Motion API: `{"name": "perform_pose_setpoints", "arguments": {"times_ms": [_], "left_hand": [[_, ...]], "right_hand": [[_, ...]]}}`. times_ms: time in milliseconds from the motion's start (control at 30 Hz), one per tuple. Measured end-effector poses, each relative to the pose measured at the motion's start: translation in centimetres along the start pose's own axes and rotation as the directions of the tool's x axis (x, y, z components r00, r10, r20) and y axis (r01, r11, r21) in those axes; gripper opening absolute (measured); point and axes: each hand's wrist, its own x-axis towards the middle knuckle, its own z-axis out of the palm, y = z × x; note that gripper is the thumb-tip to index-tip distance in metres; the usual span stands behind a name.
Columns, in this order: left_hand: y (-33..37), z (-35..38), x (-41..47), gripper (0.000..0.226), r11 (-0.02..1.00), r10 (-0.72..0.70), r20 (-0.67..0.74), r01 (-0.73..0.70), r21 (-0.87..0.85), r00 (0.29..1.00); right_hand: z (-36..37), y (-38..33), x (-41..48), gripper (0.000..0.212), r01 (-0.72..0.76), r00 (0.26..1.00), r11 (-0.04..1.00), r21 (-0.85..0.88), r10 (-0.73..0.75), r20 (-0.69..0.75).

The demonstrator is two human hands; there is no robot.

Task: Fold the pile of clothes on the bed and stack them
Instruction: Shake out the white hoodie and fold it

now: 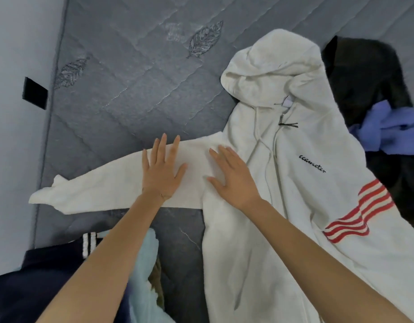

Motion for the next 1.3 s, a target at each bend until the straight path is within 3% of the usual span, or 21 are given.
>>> {"name": "perform_pose_setpoints", "arguments": {"times_ms": [133,300,500,700,900,1033,1100,1233,1300], "left_hand": [[7.4,0.8,0.5,0.071,0.996,0.043,-0.045,-0.046,-0.073,0.998],[14.7,1.9,0.5,0.067,0.986,0.162,-0.028,-0.163,-0.039,0.986],[25.0,2.7,0.7,0.066,0.979,0.159,0.028,-0.153,-0.136,0.987],[34.8,4.6,1.5,0.052,0.922,0.386,0.069,-0.383,-0.059,0.92],[41.1,6.2,2.7,0.038,0.816,0.573,0.122,-0.578,0.004,0.811],[43.2,6.3,2.9,0.03,0.796,0.604,0.118,-0.603,-0.044,0.788],[43.9,5.9,3.3,0.026,0.805,0.592,0.115,-0.589,-0.067,0.797],[46.1,3.8,4.0,0.038,0.764,0.611,-0.074,-0.611,-0.208,0.789],[48.0,2.8,4.5,0.034,0.772,0.566,-0.065,-0.557,-0.305,0.822]], "right_hand": [[-3.6,3.4,-2.6,0.068,-0.108,0.988,0.994,-0.027,0.104,-0.114],[-8.1,9.2,-7.0,0.07,-0.261,0.945,0.965,-0.028,0.249,-0.21],[-13.2,17.7,-12.0,0.068,-0.451,0.836,0.89,0.063,0.446,-0.319],[-16.8,23.3,-16.5,0.049,-0.612,0.719,0.772,0.17,0.633,-0.287],[-16.5,26.5,-18.8,0.026,-0.567,0.809,0.824,-0.017,0.552,-0.201],[-17.1,27.0,-18.8,0.012,-0.446,0.869,0.864,0.236,0.48,-0.117],[-18.3,26.9,-19.0,0.01,-0.447,0.851,0.813,0.372,0.515,-0.103],[-20.9,28.1,-19.9,0.014,-0.405,0.805,0.733,0.547,0.57,-0.167],[-22.5,29.1,-20.4,0.021,-0.405,0.792,0.675,0.616,0.596,-0.132]]}}
